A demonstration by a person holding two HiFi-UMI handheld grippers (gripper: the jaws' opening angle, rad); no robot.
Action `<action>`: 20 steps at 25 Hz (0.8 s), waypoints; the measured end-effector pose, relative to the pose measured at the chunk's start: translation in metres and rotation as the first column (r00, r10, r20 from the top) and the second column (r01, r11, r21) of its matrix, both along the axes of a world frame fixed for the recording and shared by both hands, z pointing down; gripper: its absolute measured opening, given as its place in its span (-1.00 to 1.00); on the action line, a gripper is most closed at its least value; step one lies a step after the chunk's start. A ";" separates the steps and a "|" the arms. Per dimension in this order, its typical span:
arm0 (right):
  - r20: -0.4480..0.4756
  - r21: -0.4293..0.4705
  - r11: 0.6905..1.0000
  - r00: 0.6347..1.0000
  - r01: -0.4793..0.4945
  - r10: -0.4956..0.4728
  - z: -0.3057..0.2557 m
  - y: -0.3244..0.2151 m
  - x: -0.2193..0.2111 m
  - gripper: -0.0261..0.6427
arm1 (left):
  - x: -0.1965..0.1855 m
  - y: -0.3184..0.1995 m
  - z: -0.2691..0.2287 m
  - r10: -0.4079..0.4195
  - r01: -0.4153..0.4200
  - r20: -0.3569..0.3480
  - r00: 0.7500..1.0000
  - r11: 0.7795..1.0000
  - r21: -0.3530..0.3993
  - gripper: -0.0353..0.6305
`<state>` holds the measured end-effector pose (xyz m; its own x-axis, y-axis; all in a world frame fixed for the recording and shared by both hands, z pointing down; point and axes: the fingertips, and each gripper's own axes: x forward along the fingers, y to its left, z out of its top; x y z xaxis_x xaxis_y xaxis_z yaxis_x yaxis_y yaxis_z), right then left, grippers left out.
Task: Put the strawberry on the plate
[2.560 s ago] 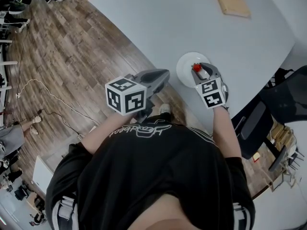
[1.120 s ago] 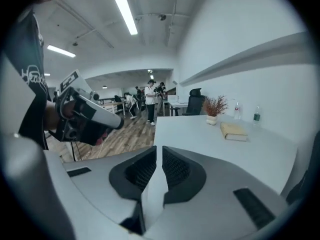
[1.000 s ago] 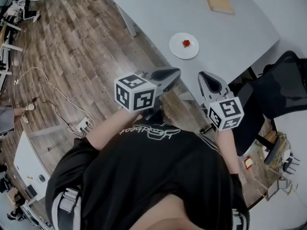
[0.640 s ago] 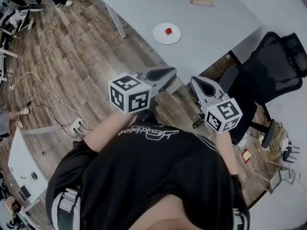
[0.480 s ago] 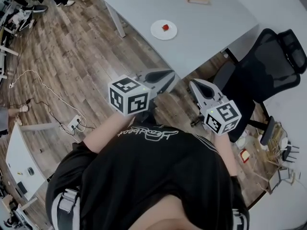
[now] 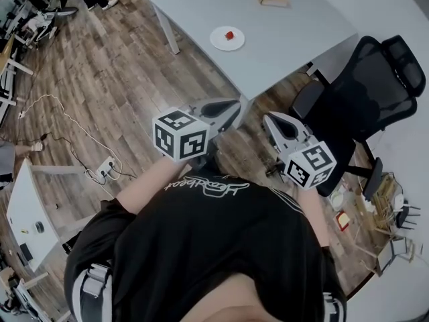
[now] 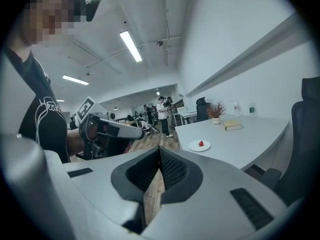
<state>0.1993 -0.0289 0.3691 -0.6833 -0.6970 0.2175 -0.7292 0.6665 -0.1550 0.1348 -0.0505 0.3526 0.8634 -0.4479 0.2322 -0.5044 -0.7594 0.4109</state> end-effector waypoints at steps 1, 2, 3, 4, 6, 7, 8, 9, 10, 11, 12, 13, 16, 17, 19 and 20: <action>0.006 0.001 1.000 1.000 -0.001 0.001 -0.001 0.002 0.001 -0.89 | 0.001 0.003 -0.002 -0.001 0.001 0.001 1.000 1.000 0.006 -0.87; 0.009 0.004 1.000 1.000 -0.003 0.003 -0.002 0.005 0.002 -0.89 | 0.002 0.006 -0.004 0.000 0.000 0.001 1.000 1.000 0.012 -0.87; 0.009 0.008 1.000 1.000 -0.004 0.004 -0.003 0.009 0.003 -0.90 | 0.003 0.010 -0.007 0.002 -0.002 0.002 1.000 1.000 0.017 -0.87; 0.008 0.015 1.000 1.000 -0.005 0.004 -0.005 0.012 0.003 -0.90 | 0.004 0.014 -0.008 0.004 -0.004 0.004 1.000 1.000 0.023 -0.87; 0.003 0.028 1.000 1.000 -0.002 0.002 -0.009 0.019 0.002 -0.90 | 0.005 0.021 -0.011 0.006 -0.006 0.006 1.000 1.000 0.030 -0.87; 0.000 0.034 0.999 1.000 0.000 0.000 -0.010 0.022 0.001 -0.90 | 0.006 0.025 -0.012 0.006 -0.006 0.005 1.000 0.999 0.032 -0.87; -0.001 0.037 0.999 1.000 -0.002 0.002 -0.011 0.025 0.001 -0.90 | 0.006 0.028 -0.013 0.006 -0.007 0.004 1.000 0.999 0.034 -0.87; -0.002 0.038 0.999 1.000 -0.005 0.005 -0.011 0.028 0.001 -0.90 | 0.006 0.031 -0.014 0.007 -0.007 0.003 1.000 0.999 0.037 -0.87; -0.003 0.040 0.999 1.000 -0.010 0.010 -0.011 0.030 0.001 -0.90 | 0.006 0.034 -0.016 0.008 -0.008 0.003 1.000 0.999 0.041 -0.87; -0.005 0.044 0.999 1.000 -0.015 0.015 -0.012 0.031 0.001 -0.90 | 0.006 0.036 -0.017 0.009 -0.009 0.004 1.000 0.999 0.045 -0.87; -0.008 0.049 0.999 1.000 -0.017 0.018 -0.014 0.033 0.001 -0.90 | 0.005 0.038 -0.018 0.010 -0.010 0.005 1.000 0.999 0.049 -0.88; -0.010 0.056 0.998 1.000 -0.018 0.019 -0.016 0.035 0.001 -0.90 | 0.004 0.040 -0.019 0.009 -0.010 0.006 1.000 0.999 0.051 -0.88; -0.008 0.067 0.998 1.000 -0.016 0.017 -0.021 0.039 -0.001 -0.90 | 0.001 0.045 -0.021 0.007 -0.007 0.006 1.000 0.999 0.053 -0.87; -0.009 0.068 0.998 1.000 -0.015 0.016 -0.022 0.040 -0.002 -0.90 | 0.001 0.047 -0.022 0.006 -0.006 0.004 1.000 0.999 0.053 -0.87; -0.015 0.070 0.997 1.000 -0.013 0.014 -0.024 0.043 -0.003 -0.90 | -0.001 0.049 -0.024 0.004 -0.004 -0.001 1.000 0.998 0.056 -0.87; -0.017 0.071 0.997 1.000 -0.011 0.012 -0.024 0.045 -0.004 -0.90 | -0.003 0.050 -0.024 0.002 -0.002 -0.002 1.000 0.998 0.058 -0.88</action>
